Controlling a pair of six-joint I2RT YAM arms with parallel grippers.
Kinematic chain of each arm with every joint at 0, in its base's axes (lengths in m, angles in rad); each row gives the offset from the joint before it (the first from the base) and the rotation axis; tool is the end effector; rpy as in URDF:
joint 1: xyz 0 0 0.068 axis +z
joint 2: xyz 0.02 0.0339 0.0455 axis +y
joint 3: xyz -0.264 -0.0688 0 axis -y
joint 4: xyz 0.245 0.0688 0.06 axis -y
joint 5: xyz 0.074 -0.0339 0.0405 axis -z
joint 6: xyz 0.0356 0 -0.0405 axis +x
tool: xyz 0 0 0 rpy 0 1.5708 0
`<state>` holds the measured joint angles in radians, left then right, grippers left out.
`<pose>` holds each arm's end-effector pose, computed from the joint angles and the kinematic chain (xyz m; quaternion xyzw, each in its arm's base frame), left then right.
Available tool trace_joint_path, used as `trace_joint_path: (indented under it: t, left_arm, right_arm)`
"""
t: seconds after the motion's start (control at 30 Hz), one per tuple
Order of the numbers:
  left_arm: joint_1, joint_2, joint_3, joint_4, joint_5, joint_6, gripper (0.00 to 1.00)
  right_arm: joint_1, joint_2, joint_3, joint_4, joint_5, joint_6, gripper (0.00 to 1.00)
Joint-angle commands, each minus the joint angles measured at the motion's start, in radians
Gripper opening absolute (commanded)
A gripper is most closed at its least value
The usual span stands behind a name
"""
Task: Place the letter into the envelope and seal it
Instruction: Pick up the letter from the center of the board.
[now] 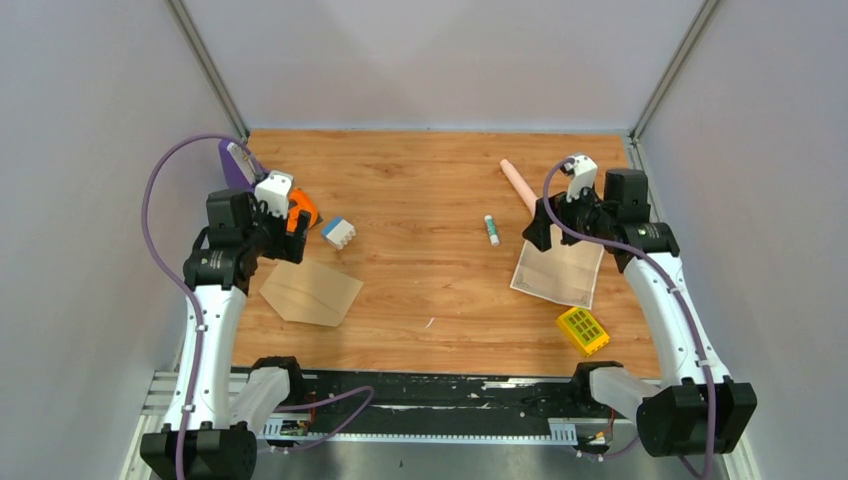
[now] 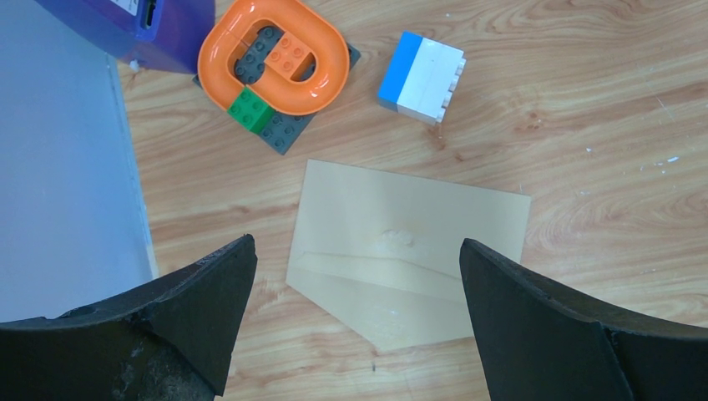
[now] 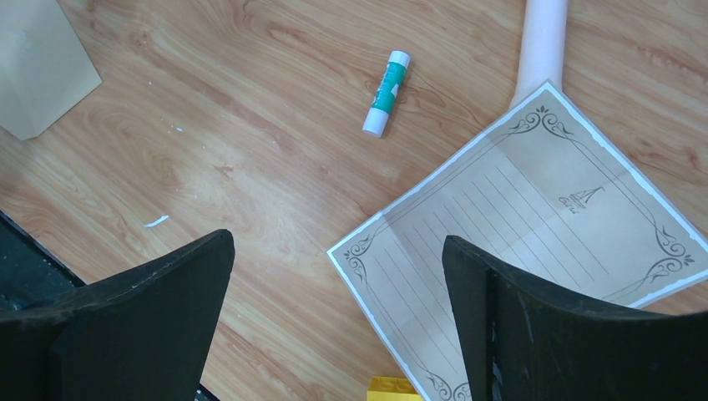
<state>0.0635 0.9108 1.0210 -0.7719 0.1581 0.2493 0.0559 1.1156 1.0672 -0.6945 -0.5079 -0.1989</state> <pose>0.1812 0.0059 0.3416 0.1176 0.8886 -0.0019 0.4434 0.2276 0.0301 0.3276 -0.2128 0.8662 0.2016 0.4048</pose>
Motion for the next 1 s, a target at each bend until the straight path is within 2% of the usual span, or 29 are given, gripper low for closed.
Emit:
trace_joint_path:
  t: [0.0, 0.17, 0.43, 0.57, 0.67, 0.83, 0.97]
  left_arm:
    - [0.010, -0.003, -0.008, 0.028, 0.013, 0.010, 1.00]
    - [0.009, 0.003, -0.007, 0.031, -0.044, 0.026, 1.00]
    - [0.009, 0.007, -0.035, 0.017, -0.102, 0.132, 1.00]
    - [0.008, 0.001, -0.044, 0.004, -0.104, 0.141, 1.00]
    - [0.008, -0.012, -0.053, 0.003, -0.082, 0.137, 1.00]
    - [0.009, -0.024, -0.067, 0.014, -0.074, 0.116, 1.00]
    - [0.008, -0.031, -0.075, 0.016, -0.062, 0.107, 1.00]
  right_arm:
    - [0.005, -0.034, 0.008, -0.010, 0.016, -0.039, 0.99]
    - [0.004, -0.035, 0.007, -0.023, 0.008, -0.050, 0.99]
    - [0.011, -0.034, 0.004, -0.053, 0.046, -0.077, 0.99]
    - [0.014, -0.025, -0.009, -0.047, 0.165, -0.105, 0.99]
    - [0.009, 0.013, -0.018, -0.020, 0.335, -0.098, 1.00]
    - [-0.085, 0.121, -0.003, -0.012, 0.375, -0.102, 0.99]
    - [-0.207, 0.220, 0.036, -0.006, 0.310, -0.112, 0.98]
